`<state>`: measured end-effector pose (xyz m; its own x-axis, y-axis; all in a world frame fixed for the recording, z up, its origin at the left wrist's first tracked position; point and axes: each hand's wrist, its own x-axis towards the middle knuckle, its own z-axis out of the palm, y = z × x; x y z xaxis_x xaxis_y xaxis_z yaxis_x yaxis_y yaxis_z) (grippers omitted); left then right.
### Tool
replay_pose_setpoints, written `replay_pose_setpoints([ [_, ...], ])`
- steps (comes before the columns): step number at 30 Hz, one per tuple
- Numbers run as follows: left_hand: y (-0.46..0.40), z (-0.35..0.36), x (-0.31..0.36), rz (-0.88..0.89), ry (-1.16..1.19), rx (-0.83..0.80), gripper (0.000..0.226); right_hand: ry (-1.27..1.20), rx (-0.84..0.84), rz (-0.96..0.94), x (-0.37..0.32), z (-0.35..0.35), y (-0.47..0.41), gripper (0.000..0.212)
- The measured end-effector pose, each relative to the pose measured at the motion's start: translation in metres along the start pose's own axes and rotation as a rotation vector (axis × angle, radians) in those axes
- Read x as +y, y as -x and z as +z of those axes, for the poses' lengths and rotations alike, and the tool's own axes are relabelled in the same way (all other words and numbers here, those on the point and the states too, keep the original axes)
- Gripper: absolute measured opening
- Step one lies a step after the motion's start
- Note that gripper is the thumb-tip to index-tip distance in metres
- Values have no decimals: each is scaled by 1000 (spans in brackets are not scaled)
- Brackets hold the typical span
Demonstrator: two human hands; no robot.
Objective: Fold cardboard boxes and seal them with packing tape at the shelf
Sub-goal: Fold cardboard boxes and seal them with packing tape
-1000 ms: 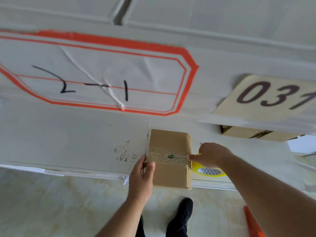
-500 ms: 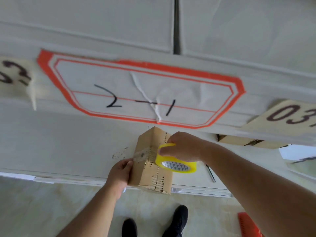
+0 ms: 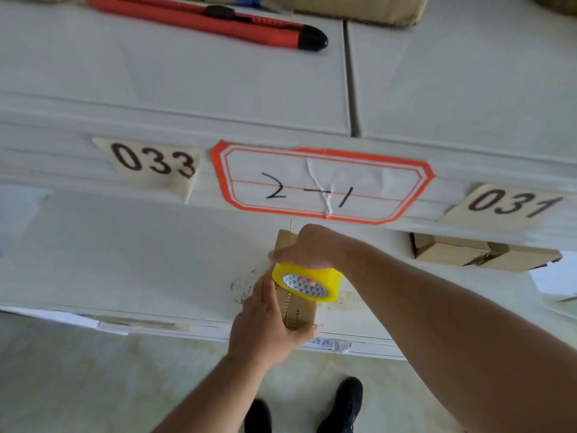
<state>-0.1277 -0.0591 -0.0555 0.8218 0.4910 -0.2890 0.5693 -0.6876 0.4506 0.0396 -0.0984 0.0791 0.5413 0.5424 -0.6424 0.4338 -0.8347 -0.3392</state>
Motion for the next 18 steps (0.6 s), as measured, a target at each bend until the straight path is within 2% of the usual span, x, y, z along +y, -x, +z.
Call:
replay_pose_setpoints([
  [3,0,-1,-6,-6,39,7,131,-117,-69,-39,10,-3,5,71],
  [7,2,0,-3,50,18,12,129,-27,4,-48,37,-2,11,38],
  [10,-2,-3,1,50,-25,-45,130,99,70,-75,38,2,21,27],
  [12,-5,-5,1,44,-45,-72,132,124,76,-54,40,1,24,33],
  [15,-7,-5,1,48,-71,-89,132,211,64,44,51,-3,24,65],
  [18,-9,-5,0,53,-92,-98,131,259,50,110,66,2,23,76],
])
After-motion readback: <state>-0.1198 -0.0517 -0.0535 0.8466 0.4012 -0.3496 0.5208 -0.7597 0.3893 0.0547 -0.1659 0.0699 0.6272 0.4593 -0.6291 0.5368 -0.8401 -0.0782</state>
